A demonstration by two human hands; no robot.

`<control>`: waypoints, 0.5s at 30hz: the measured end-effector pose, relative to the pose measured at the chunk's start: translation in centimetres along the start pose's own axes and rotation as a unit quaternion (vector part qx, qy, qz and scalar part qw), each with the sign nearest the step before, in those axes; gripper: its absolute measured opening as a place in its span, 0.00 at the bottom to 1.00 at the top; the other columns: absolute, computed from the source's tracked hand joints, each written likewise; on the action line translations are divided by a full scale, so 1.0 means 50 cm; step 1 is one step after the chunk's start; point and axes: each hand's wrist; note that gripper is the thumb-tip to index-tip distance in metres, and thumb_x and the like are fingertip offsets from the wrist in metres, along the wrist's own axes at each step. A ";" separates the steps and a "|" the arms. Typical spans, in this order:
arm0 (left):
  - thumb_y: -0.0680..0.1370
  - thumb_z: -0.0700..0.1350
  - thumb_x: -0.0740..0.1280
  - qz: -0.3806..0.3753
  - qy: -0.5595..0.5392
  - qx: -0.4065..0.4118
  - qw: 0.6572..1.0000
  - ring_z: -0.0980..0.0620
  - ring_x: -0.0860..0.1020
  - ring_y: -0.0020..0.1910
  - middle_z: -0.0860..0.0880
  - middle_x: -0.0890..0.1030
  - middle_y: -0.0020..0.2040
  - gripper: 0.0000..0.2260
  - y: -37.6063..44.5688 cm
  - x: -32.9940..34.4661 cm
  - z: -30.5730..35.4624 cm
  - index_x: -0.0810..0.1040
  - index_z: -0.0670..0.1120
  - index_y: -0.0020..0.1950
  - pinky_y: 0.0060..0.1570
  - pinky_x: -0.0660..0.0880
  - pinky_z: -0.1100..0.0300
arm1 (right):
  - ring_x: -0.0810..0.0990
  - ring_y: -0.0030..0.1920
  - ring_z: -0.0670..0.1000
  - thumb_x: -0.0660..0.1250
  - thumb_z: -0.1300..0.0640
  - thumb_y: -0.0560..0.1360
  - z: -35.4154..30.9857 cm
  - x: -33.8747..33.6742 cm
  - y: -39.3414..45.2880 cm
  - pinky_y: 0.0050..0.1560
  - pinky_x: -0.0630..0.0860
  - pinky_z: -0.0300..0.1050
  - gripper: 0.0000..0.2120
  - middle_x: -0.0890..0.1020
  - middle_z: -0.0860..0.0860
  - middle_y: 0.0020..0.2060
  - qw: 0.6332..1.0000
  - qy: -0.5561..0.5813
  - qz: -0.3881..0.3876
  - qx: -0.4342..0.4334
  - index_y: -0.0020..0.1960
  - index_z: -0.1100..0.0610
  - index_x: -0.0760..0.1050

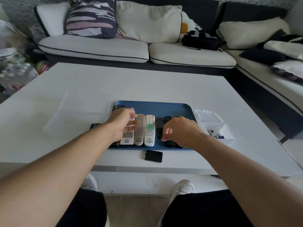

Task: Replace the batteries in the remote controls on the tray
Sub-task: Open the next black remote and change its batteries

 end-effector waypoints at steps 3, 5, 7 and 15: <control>0.82 0.44 0.64 0.037 0.004 0.031 0.999 0.49 0.81 0.38 0.46 0.81 0.48 0.06 0.004 -0.024 0.005 0.78 0.44 0.57 0.40 0.81 0.55 | 0.81 0.45 0.49 0.74 0.42 0.71 -0.002 0.005 0.001 0.46 0.78 0.45 0.06 0.84 0.44 0.44 0.999 -0.018 -0.036 -0.003 0.41 0.43 0.81; 0.82 0.44 0.65 0.059 0.013 0.056 0.997 0.50 0.82 0.38 0.47 0.82 0.48 0.06 0.009 -0.039 0.004 0.78 0.45 0.57 0.38 0.81 0.57 | 0.82 0.44 0.48 0.75 0.42 0.71 -0.004 0.011 0.005 0.45 0.78 0.44 0.07 0.84 0.44 0.43 0.998 -0.027 -0.058 -0.004 0.42 0.44 0.83; 0.81 0.43 0.66 0.088 0.032 0.086 0.992 0.50 0.82 0.40 0.47 0.83 0.48 0.06 0.013 -0.057 0.003 0.80 0.45 0.55 0.36 0.79 0.58 | 0.82 0.44 0.47 0.75 0.42 0.71 -0.007 0.020 0.011 0.44 0.78 0.44 0.07 0.84 0.42 0.43 0.997 -0.030 -0.071 -0.008 0.43 0.45 0.84; 0.77 0.40 0.65 0.217 0.111 0.187 0.952 0.49 0.82 0.52 0.49 0.85 0.52 0.08 0.026 -0.131 0.013 0.83 0.48 0.49 0.53 0.77 0.58 | 0.80 0.43 0.42 0.76 0.42 0.69 -0.022 0.002 0.023 0.39 0.73 0.41 0.07 0.83 0.38 0.39 0.993 -0.060 -0.100 -0.033 0.40 0.44 0.84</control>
Point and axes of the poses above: each hand's wrist, its own y-axis towards the middle knuckle, its own x-axis out of the palm, z = x × y
